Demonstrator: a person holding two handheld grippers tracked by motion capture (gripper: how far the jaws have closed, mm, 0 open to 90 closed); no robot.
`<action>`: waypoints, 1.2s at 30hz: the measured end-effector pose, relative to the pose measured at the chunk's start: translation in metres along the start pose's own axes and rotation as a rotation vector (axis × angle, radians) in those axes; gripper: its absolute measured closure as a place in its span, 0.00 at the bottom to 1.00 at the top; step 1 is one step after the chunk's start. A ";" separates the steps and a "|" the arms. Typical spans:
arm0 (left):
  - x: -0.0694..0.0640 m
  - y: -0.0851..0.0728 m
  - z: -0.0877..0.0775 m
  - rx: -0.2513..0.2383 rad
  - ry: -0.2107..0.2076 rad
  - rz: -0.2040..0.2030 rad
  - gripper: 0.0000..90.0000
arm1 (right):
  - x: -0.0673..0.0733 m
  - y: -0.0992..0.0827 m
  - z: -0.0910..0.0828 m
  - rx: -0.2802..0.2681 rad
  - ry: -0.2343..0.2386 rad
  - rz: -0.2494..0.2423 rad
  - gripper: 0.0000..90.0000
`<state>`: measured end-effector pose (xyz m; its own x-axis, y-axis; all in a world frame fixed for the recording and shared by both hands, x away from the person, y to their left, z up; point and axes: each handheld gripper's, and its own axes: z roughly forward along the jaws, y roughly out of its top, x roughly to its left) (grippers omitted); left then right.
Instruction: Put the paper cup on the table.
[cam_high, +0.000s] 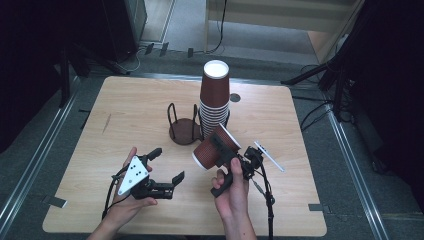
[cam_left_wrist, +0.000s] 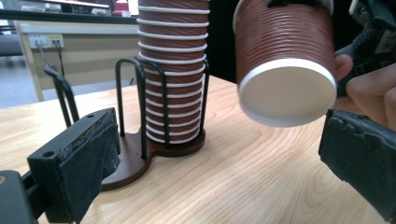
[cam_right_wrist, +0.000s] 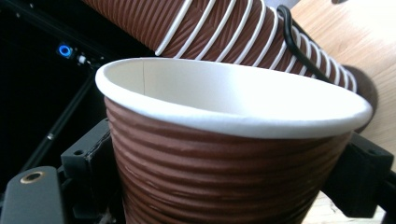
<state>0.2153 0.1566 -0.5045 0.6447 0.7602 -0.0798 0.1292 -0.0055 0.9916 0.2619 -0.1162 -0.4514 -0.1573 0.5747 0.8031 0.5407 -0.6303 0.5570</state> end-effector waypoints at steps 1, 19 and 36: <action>0.001 -0.001 -0.001 0.002 0.003 -0.001 0.00 | 0.000 0.000 0.000 -0.001 -0.001 -0.009 0.14; 0.026 -0.022 -0.025 0.046 0.090 -0.015 0.00 | -0.007 0.009 -0.004 -0.062 -0.112 -0.261 0.14; 0.062 -0.034 -0.061 0.071 0.191 -0.046 0.00 | -0.011 0.017 -0.004 -0.116 -0.202 -0.419 0.13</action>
<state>0.2054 0.2435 -0.5366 0.4829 0.8703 -0.0970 0.2119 -0.0086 0.9772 0.2692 -0.1355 -0.4504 -0.1719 0.8744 0.4537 0.3677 -0.3704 0.8530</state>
